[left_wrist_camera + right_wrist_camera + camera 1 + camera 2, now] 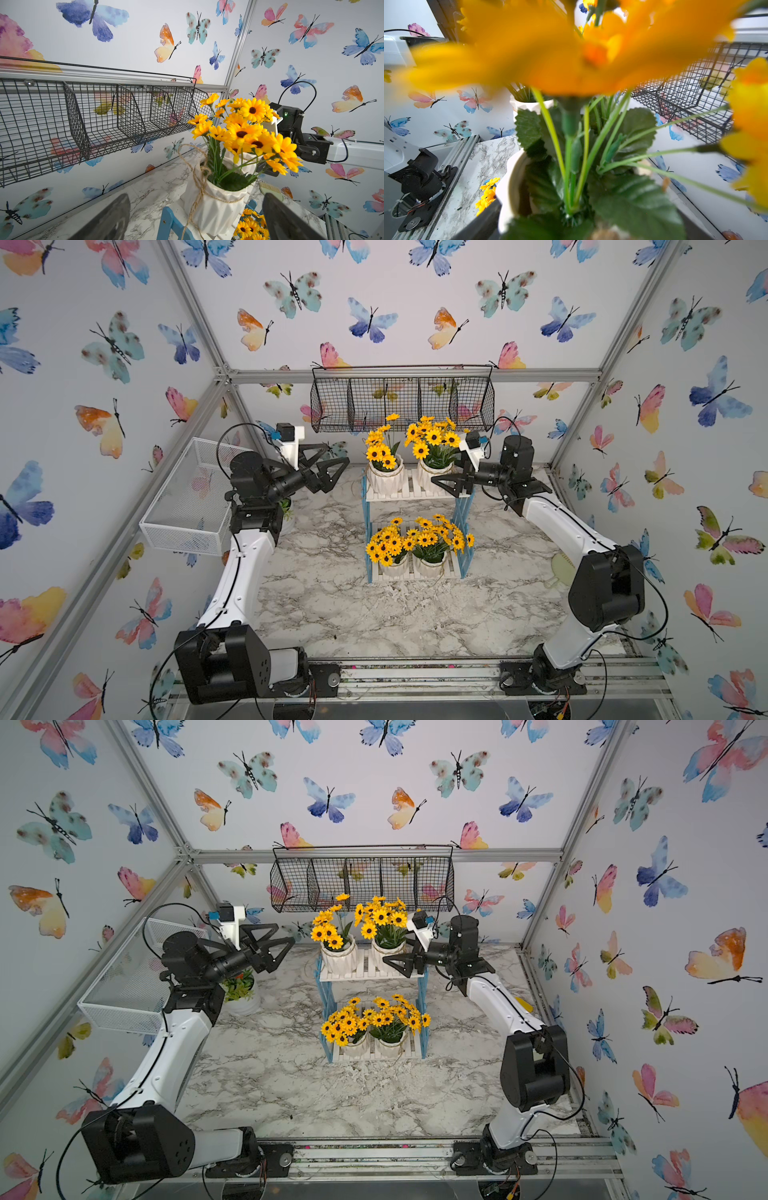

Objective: Take the sunflower pots off the shelves
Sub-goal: Pick up the sunflower pot from the shelf.

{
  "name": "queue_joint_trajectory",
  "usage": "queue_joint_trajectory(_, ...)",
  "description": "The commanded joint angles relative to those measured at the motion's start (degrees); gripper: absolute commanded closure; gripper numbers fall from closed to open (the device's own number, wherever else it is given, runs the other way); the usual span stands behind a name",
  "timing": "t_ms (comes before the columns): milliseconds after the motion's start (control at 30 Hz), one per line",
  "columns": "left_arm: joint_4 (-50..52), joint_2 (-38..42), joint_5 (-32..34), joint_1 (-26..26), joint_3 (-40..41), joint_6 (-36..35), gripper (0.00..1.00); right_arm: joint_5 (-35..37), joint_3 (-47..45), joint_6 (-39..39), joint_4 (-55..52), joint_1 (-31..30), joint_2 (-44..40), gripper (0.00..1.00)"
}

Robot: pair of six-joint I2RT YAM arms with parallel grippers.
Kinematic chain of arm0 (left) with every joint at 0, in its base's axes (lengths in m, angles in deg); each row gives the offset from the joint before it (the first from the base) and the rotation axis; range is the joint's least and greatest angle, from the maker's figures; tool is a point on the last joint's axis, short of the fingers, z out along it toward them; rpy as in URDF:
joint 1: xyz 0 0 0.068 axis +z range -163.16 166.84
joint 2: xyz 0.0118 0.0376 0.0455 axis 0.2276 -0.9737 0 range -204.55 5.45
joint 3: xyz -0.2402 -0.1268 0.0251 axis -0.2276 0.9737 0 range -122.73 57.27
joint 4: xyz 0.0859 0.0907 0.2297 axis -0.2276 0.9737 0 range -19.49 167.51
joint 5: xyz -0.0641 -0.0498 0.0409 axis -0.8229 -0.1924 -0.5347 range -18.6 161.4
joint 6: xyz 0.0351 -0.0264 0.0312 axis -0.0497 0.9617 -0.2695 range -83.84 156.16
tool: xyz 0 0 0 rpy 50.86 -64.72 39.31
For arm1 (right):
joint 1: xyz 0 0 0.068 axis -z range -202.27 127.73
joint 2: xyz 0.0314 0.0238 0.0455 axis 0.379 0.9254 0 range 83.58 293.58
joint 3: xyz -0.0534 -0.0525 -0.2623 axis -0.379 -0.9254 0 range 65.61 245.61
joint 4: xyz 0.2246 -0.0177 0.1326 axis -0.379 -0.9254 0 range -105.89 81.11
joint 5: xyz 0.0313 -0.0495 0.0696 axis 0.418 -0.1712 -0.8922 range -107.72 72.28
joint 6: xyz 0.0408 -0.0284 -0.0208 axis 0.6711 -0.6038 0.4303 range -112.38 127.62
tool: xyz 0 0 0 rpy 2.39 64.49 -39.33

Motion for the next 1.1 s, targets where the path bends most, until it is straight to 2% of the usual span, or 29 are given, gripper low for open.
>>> queue_joint_trajectory(0, -1.5, 0.7, 0.3, 0.2, 0.4, 0.3, 0.02, 1.5, 0.7, -1.2, -4.4, -0.7, 0.7, 0.3)
queue_joint_trajectory(200, -1.6, 0.8, 0.3, 0.2, 0.5, 0.2, 0.02, 1.8, 0.3, -1.7, -5.3, -0.7, 0.1, 0.49)
queue_joint_trajectory(267, -1.7, 1.0, 0.3, 0.2, 0.6, 0.2, 0.01, 1.5, 0.3, -2.3, -6.1, -0.7, -0.1, 0.59)
queue_joint_trajectory(333, -1.6, 1.0, 0.3, 0.2, 0.7, 0.2, 0.01, 1.3, 0.3, -2.2, -6.7, -0.7, -0.1, 0.75)
queue_joint_trajectory(433, -1.8, 1.1, 0.3, 0.2, 1.0, 0.1, 0.01, 1.6, 1.5, -1.8, -9.0, -0.7, 0.7, 0.81)
queue_joint_trajectory(567, -2.0, 1.1, 0.3, 0.2, 1.1, 0.2, 0.01, 3.0, 1.5, -1.6, -10.1, -0.7, 0.8, 0.96)
queue_joint_trajectory(1067, -2.2, 1.8, 0.6, 0.2, 1.1, 0.5, 0.01, 4.4, -3.2, 0.8, -3.3, -0.8, -4.5, 0.96)
